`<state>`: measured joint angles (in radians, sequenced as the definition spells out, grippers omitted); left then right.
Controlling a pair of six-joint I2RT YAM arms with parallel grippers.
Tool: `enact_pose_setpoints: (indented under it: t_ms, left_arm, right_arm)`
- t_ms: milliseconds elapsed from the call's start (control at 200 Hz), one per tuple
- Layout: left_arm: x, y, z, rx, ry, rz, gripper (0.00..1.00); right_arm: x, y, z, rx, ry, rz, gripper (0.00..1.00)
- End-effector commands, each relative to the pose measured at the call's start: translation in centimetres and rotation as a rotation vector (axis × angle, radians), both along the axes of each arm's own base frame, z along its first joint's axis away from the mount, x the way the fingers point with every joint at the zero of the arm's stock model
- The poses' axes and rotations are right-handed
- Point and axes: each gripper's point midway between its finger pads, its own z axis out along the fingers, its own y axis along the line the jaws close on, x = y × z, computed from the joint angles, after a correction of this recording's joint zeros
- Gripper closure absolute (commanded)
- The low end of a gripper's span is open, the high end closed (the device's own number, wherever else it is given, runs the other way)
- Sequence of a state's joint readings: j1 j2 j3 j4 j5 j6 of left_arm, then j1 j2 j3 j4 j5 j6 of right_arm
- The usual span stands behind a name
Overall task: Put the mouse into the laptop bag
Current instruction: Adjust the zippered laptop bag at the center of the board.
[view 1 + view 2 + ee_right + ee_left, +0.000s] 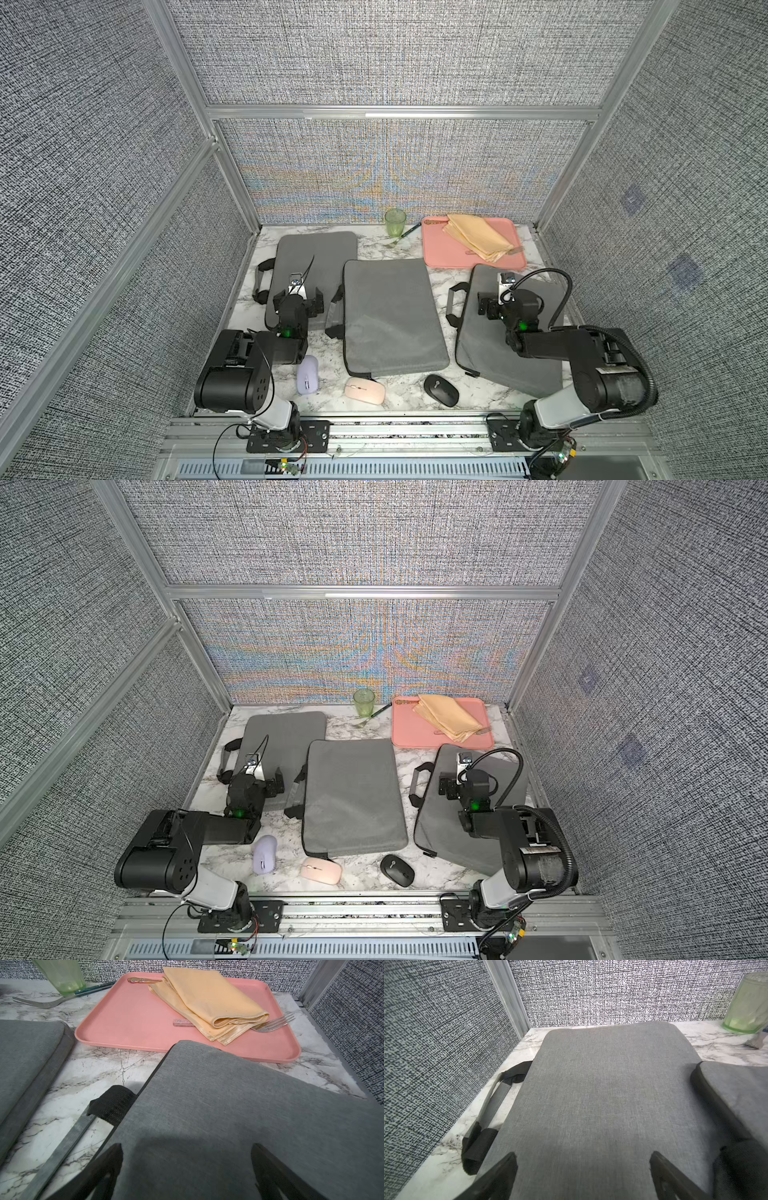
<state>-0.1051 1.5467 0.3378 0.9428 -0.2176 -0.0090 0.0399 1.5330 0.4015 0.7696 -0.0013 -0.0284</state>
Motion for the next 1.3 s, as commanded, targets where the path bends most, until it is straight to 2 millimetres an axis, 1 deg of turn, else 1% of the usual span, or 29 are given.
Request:
enact_pose_setpoints:
  t_ms: [0, 666, 716, 741, 781, 841, 936, 971, 991, 1031, 1056, 1076, 1091, 1131, 1136, 1151, 1156, 1171, 1181, 1191, 1231, 1251, 1276, 1296]
  left_arm:
    - [0.5, 0.2, 1.5, -0.008, -0.063, 0.015, 0.01]
    - [0.5, 0.2, 1.4, -0.008, -0.062, 0.015, 0.01]
    - [0.5, 0.2, 1.5, -0.008, -0.063, 0.016, 0.01]
    - [0.5, 0.2, 1.5, -0.008, -0.064, 0.017, 0.01]
    - [0.4, 0.6, 1.8, 0.0, -0.073, 0.041, 0.01]
    - [0.1, 1.1, 2.1, 0.0, -0.076, 0.078, 0.01]
    - [-0.8, 1.0, 3.9, 0.034, -0.128, 0.093, 0.01]
    - [-1.1, 0.2, 5.1, 0.064, -0.145, 0.072, 0.01]
    - [-1.3, -0.1, 5.4, 0.078, -0.143, 0.056, 0.01]
    - [-1.6, -0.6, 6.4, 0.091, -0.149, 0.041, 0.01]
    - [-1.8, -0.9, 7.0, 0.099, -0.156, 0.038, 0.01]
    - [-2.0, -1.0, 7.6, 0.105, -0.167, 0.04, 0.01]
    - [-2.2, -1.0, 8.2, 0.096, -0.181, 0.05, 0.01]
    - [-2.8, -1.3, 9.5, 0.019, -0.216, 0.046, 0.01]
    - [-2.9, -1.4, 9.7, 0.005, -0.222, 0.042, 0.01]
    - [-3.2, -1.7, 10.2, -0.031, -0.235, 0.029, 0.01]
    - [-3.2, -1.9, 10.4, -0.045, -0.24, 0.018, 0.01]
    - [-3.5, -2.4, 11.1, -0.086, -0.253, -0.01, 0.01]
    - [-3.6, -2.7, 11.5, -0.113, -0.258, -0.023, 0.01]
    - [-3.8, -3.1, 11.9, -0.142, -0.26, -0.046, 0.01]
    - [-4.6, -5.0, 13.6, -0.247, -0.246, -0.144, 0.01]
    - [-5.2, -6.1, 14.3, -0.272, -0.228, -0.21, 0.01]
    - [-6.1, -7.5, 15.8, -0.294, -0.224, -0.301, 0.01]
    - [-6.7, -8.2, 16.8, -0.317, -0.221, -0.343, 0.01]
  right_arm:
    - [0.7, 0.1, 1.4, -0.011, -0.062, 0.007, 0.01]
    - [0.6, 0.1, 1.4, -0.012, -0.065, 0.008, 0.01]
    - [0.6, -0.2, 1.8, -0.014, -0.081, -0.016, 0.01]
    - [0.5, -0.5, 2.4, -0.016, -0.094, -0.037, 0.01]
    - [0.0, -1.0, 3.3, -0.026, -0.105, -0.069, 0.01]
    - [-0.9, -1.8, 4.1, -0.022, -0.1, -0.123, 0.01]
    - [-2.5, -3.0, 5.6, -0.011, -0.16, -0.194, 0.01]
    - [-3.1, -3.5, 6.5, 0.007, -0.202, -0.233, 0.01]
    - [-3.6, -3.8, 6.9, 0.021, -0.217, -0.253, 0.01]
    - [-4.6, -4.7, 8.0, 0.078, -0.254, -0.327, 0.01]
    - [-5.3, -5.5, 8.6, 0.146, -0.267, -0.392, 0.01]
    - [-6.0, -6.0, 8.5, 0.197, -0.256, -0.448, 0.01]
    - [-6.6, -6.4, 9.0, 0.243, -0.262, -0.486, 0.01]
    - [-8.4, -7.0, 9.0, 0.335, -0.225, -0.563, 0.01]
    - [-8.7, -6.9, 8.1, 0.328, -0.183, -0.569, 0.01]
    - [-9.1, -6.7, 8.5, 0.346, -0.181, -0.563, 0.01]
    - [-9.2, -6.6, 8.3, 0.347, -0.168, -0.558, 0.01]
    - [-9.6, -6.2, 8.8, 0.356, -0.169, -0.529, 0.01]
    - [-9.7, -5.9, 8.8, 0.358, -0.158, -0.508, 0.01]
    - [-9.9, -5.5, 9.5, 0.368, -0.176, -0.481, 0.01]
    - [-10.5, -4.6, 10.5, 0.402, -0.213, -0.417, 0.01]
    - [-10.8, -4.2, 10.9, 0.431, -0.22, -0.399, 0.01]
    - [-11.2, -3.8, 11.4, 0.46, -0.22, -0.382, 0.01]
    - [-11.4, -3.4, 11.9, 0.477, -0.219, -0.356, 0.01]
